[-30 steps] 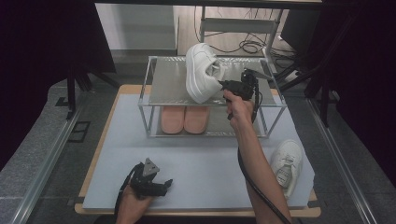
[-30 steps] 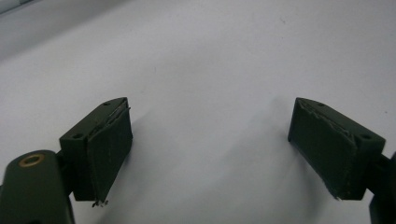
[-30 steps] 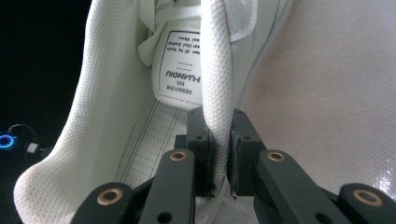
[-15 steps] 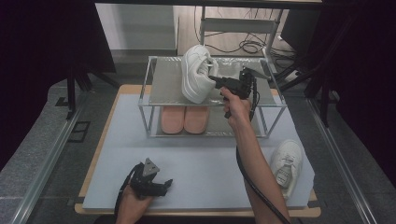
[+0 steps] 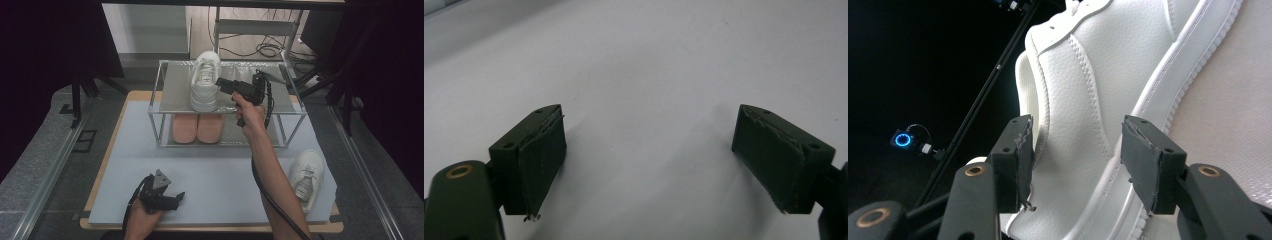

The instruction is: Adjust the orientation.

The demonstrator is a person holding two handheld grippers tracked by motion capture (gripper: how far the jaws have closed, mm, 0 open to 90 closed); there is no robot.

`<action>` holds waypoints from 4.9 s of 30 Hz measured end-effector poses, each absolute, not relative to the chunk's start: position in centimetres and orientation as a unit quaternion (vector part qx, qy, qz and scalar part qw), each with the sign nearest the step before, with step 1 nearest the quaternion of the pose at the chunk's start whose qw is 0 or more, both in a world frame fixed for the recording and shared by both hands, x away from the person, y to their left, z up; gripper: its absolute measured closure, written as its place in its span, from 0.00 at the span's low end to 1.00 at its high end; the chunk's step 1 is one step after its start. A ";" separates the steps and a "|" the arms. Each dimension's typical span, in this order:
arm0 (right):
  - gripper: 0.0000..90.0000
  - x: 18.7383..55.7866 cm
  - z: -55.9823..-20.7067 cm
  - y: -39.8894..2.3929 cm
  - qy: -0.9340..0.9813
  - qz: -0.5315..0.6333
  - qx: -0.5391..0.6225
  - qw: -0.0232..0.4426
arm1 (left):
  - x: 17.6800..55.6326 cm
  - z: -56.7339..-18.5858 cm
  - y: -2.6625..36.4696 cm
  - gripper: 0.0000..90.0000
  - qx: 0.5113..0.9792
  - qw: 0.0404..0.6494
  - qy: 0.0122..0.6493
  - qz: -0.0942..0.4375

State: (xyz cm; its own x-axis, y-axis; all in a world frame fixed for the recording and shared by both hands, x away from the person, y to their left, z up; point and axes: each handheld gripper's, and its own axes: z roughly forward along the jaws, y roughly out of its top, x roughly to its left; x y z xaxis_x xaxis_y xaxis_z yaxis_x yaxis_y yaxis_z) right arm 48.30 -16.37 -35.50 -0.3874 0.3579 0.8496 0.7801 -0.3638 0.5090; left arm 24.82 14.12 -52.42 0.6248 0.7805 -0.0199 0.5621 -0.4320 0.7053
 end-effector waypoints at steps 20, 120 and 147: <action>0.52 46.0 -35.3 -17.6 -0.636 -0.598 -0.476 0.104 | 24.8 -52.4 14.1 0.16 0.832 0.348 0.404 0.157; 1.00 28.1 -42.4 -39.2 -0.751 -0.384 -0.496 -0.204 | 24.8 -52.4 14.1 0.16 0.831 0.348 0.405 0.155; 1.00 25.7 -47.9 -42.8 -0.721 -0.324 -0.574 -0.213 | 24.8 -52.4 14.1 0.16 0.831 0.348 0.406 0.154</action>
State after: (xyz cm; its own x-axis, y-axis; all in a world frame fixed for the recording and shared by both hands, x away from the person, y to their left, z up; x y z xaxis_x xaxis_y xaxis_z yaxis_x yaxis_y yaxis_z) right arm 25.70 -42.76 -47.86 -0.2513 0.9657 0.0652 0.6898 0.1314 0.7120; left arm 24.85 14.12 -52.43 0.6228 0.7819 -0.0264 0.5674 -0.4282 0.7034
